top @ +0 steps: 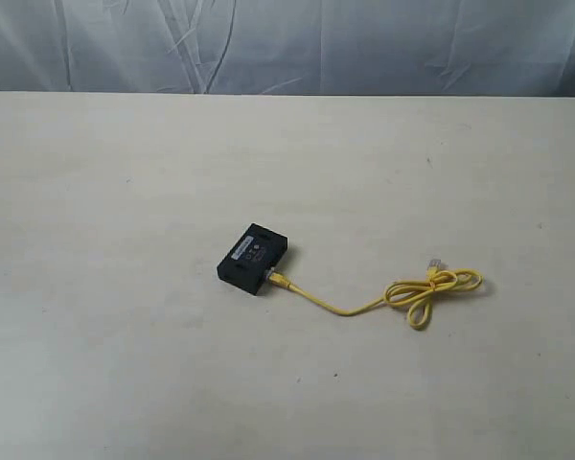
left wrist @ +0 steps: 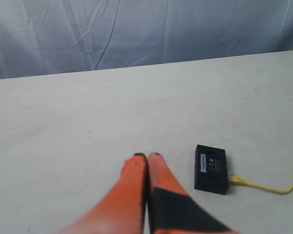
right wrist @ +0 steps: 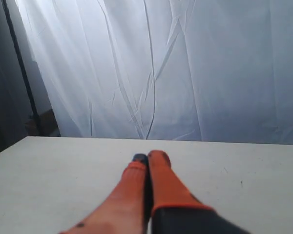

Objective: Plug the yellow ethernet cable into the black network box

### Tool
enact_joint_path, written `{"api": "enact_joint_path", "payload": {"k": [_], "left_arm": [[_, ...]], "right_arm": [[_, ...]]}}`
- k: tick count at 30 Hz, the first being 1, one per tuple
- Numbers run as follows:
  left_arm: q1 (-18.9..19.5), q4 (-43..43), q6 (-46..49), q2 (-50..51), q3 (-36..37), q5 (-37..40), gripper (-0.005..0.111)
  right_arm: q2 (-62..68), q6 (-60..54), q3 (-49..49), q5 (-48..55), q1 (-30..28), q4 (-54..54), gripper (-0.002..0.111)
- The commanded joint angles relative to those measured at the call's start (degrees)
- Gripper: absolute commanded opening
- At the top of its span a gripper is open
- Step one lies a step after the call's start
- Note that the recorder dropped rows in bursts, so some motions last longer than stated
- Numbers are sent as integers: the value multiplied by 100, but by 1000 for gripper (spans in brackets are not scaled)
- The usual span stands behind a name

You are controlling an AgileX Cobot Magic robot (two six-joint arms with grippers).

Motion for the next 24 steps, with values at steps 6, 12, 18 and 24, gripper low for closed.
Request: {"api": "enact_joint_path", "payload": {"k": [6, 12, 18, 24], "left_arm": [[0, 11, -4, -49, 32, -11, 0], [0, 38, -4, -47, 32, -11, 0], [0, 38, -4, -47, 32, -11, 0], [0, 52, -4, -47, 32, 0, 0]], "right_arm": [[-218, 0, 76, -81, -806, 19, 0], [-218, 0, 76, -81, -1756, -4, 0], [-218, 0, 172, -159, -1815, -267, 0], [-218, 0, 1696, -537, -1727, -652, 0]]}}
